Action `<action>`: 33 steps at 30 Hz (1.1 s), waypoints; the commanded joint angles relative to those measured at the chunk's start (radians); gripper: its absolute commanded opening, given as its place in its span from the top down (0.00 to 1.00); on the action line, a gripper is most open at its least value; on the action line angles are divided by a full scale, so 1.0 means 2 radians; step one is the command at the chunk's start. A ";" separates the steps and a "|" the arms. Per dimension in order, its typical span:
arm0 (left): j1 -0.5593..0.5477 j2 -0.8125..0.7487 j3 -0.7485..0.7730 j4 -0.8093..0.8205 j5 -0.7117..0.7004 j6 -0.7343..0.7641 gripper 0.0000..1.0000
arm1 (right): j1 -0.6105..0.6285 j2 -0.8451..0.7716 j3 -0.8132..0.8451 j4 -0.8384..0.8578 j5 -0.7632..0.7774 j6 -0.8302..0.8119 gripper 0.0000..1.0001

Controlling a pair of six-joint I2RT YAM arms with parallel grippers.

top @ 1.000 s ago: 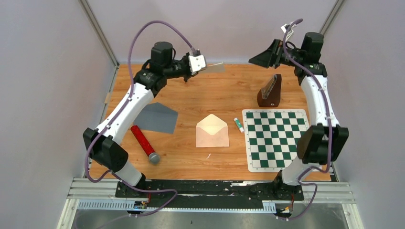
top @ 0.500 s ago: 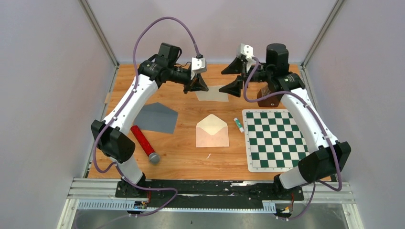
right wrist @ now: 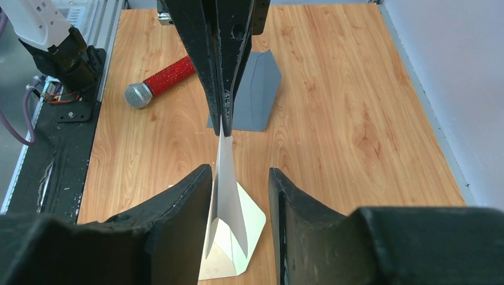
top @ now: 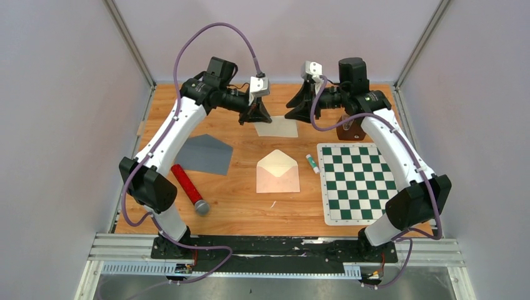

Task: Place the letter into the envelope and seal it
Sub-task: Fold the letter.

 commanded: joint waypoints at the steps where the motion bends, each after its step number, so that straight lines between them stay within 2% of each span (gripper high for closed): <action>1: 0.005 -0.004 0.020 0.001 0.015 -0.013 1.00 | 0.004 0.006 0.022 -0.019 -0.002 -0.023 0.60; 9: 0.010 -0.001 0.020 0.008 0.017 -0.027 1.00 | 0.004 0.016 0.031 -0.043 -0.001 -0.030 0.71; 12: 0.012 -0.001 0.018 0.011 0.014 -0.034 1.00 | 0.004 0.021 0.038 -0.048 0.000 -0.030 0.86; 14: 0.012 -0.001 0.015 0.018 0.009 -0.041 0.90 | 0.004 0.026 0.044 -0.047 0.004 -0.022 0.99; 15: 0.013 -0.001 0.013 0.026 0.005 -0.046 0.74 | 0.004 0.030 0.048 -0.047 0.006 -0.015 1.00; 16: 0.014 -0.003 0.005 0.033 -0.011 -0.063 0.67 | 0.003 0.033 0.052 -0.047 0.007 -0.007 1.00; 17: 0.017 -0.007 0.000 0.056 -0.022 -0.089 0.54 | 0.002 0.038 0.056 -0.047 0.008 0.003 1.00; 18: 0.020 -0.011 -0.017 0.071 -0.043 -0.106 0.45 | 0.001 0.041 0.060 -0.046 0.007 0.013 1.00; 22: 0.053 -0.043 -0.083 0.178 -0.048 -0.199 0.33 | -0.009 0.054 0.080 -0.046 -0.013 0.060 1.00; 26: 0.073 -0.068 -0.121 0.241 -0.043 -0.241 0.30 | -0.019 0.071 0.099 -0.033 -0.040 0.127 1.00; 28: 0.083 -0.070 -0.141 0.273 -0.044 -0.294 0.29 | -0.027 0.077 0.102 -0.001 -0.058 0.187 1.00; 30: 0.102 -0.070 -0.177 0.356 -0.026 -0.403 0.29 | -0.032 0.075 0.092 0.053 -0.058 0.260 1.00; 31: 0.115 -0.069 -0.192 0.441 -0.020 -0.494 0.28 | -0.034 0.071 0.079 0.088 -0.055 0.317 1.00; 32: 0.123 -0.068 -0.220 0.490 -0.013 -0.537 0.24 | -0.036 0.065 0.064 0.129 -0.043 0.355 1.00; 33: 0.125 -0.063 -0.232 0.578 -0.011 -0.614 0.21 | -0.037 0.058 0.047 0.172 -0.028 0.392 1.00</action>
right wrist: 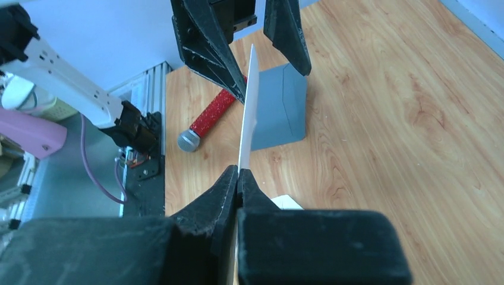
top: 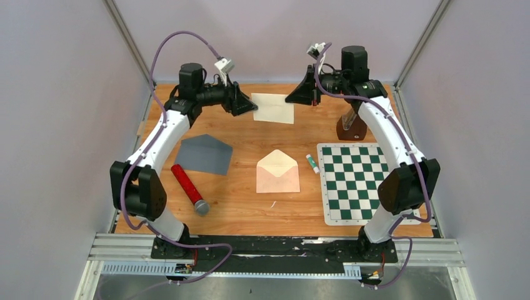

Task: Place the letter into the envelope and seal it
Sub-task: Fold the letter.

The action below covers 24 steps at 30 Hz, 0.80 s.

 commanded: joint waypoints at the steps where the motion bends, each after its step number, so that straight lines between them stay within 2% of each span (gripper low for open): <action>1: 0.024 -0.008 -0.065 0.306 0.030 -0.297 0.17 | -0.009 -0.027 -0.043 0.209 0.019 0.218 1.00; 2: 0.023 0.001 -0.066 0.352 0.031 -0.333 0.16 | -0.010 -0.034 -0.060 0.255 0.041 0.252 1.00; 4: 0.024 0.017 -0.055 0.383 0.031 -0.364 0.13 | -0.009 -0.041 -0.080 0.332 0.088 0.306 1.00; 5: 0.025 0.023 -0.042 0.396 0.032 -0.373 0.03 | -0.010 -0.041 -0.085 0.361 0.106 0.332 1.00; 8: 0.025 0.055 -0.009 0.417 0.031 -0.429 0.00 | -0.009 -0.027 -0.086 0.424 0.141 0.404 1.00; 11: 0.025 0.088 0.010 0.444 0.034 -0.487 0.00 | -0.001 -0.014 -0.070 0.435 0.171 0.427 1.00; 17: 0.024 0.120 0.051 0.472 0.045 -0.539 0.01 | 0.003 0.012 -0.035 0.436 0.202 0.441 1.00; 21: 0.024 0.123 0.061 0.480 0.038 -0.553 0.14 | 0.004 0.019 -0.033 0.430 0.210 0.441 1.00; 24: 0.024 0.120 0.060 0.485 0.036 -0.558 0.37 | 0.005 0.021 -0.038 0.430 0.216 0.440 1.00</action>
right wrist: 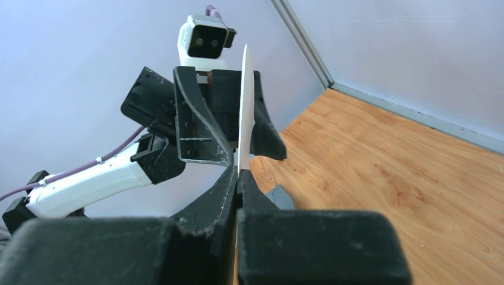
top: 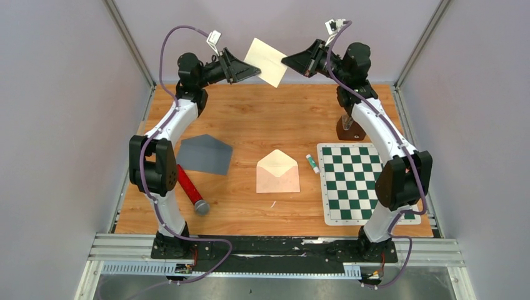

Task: Place the letter into the envelope and seal it
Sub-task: Fold the letter.

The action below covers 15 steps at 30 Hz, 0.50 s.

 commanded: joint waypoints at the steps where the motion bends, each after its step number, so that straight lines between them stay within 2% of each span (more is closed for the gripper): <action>1: 0.000 -0.009 0.024 0.039 0.001 -0.026 0.39 | 0.003 0.004 0.010 0.020 0.023 0.013 0.99; 3: 0.000 -0.008 0.025 0.040 0.001 -0.028 0.45 | 0.003 0.005 0.008 0.020 0.023 0.012 0.96; 5: -0.001 -0.006 0.027 0.036 0.002 -0.027 0.56 | 0.004 0.007 0.005 0.019 0.023 0.012 0.94; 7: 0.000 -0.005 0.032 0.028 0.003 -0.021 0.77 | 0.003 0.009 0.004 0.017 0.022 0.009 0.92; 8: 0.000 -0.004 0.033 0.020 0.003 -0.017 0.81 | 0.003 0.009 0.004 0.015 0.019 0.004 0.89; 10: 0.000 -0.005 0.035 0.009 0.004 -0.006 0.86 | 0.002 0.011 0.002 0.006 0.000 -0.020 0.77; 12: 0.000 -0.006 0.035 -0.005 0.011 0.018 0.90 | -0.003 0.013 0.002 -0.015 -0.036 -0.055 0.57; 15: -0.001 -0.013 0.025 -0.041 0.041 0.094 0.97 | -0.033 0.013 -0.005 -0.050 -0.090 -0.083 0.41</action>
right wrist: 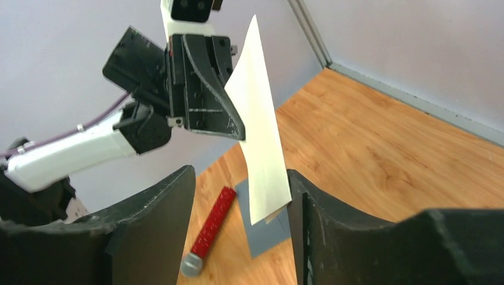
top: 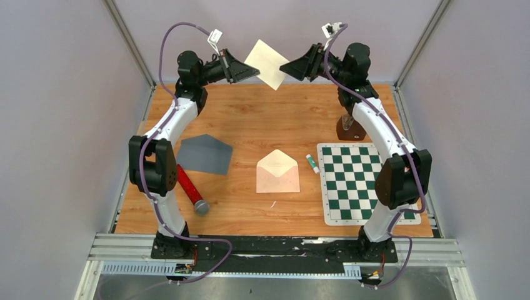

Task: Place the letter into the envelope and seal it
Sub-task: Fold the letter.

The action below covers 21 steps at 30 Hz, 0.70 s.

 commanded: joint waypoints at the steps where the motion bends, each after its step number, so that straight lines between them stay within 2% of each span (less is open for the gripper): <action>1: -0.001 -0.018 0.009 -0.076 0.042 0.140 0.97 | -0.039 0.003 -0.009 -0.035 -0.096 -0.061 0.38; 3: -0.001 -0.027 0.009 -0.148 0.064 0.211 0.98 | -0.058 0.005 -0.007 -0.058 -0.146 -0.096 0.35; 6: -0.007 -0.046 0.006 -0.225 0.088 0.301 0.97 | -0.065 0.015 0.018 -0.154 -0.206 -0.189 0.34; 7: -0.009 -0.054 0.008 -0.274 0.090 0.349 0.96 | -0.063 0.018 0.023 -0.175 -0.220 -0.214 0.34; 8: -0.015 -0.057 0.018 -0.337 0.095 0.376 0.96 | -0.061 0.018 0.024 -0.189 -0.229 -0.230 0.34; 10: -0.026 -0.062 0.044 -0.436 0.096 0.496 0.95 | -0.054 0.020 0.025 -0.203 -0.242 -0.255 0.34; 12: -0.037 -0.064 0.061 -0.500 0.092 0.549 0.95 | -0.043 0.025 0.032 -0.221 -0.246 -0.280 0.34; 18: -0.058 -0.073 0.069 -0.551 0.088 0.599 0.93 | -0.014 0.032 0.038 -0.243 -0.242 -0.313 0.35; 21: -0.068 -0.073 0.080 -0.578 0.077 0.624 0.93 | -0.005 0.034 0.038 -0.246 -0.249 -0.316 0.41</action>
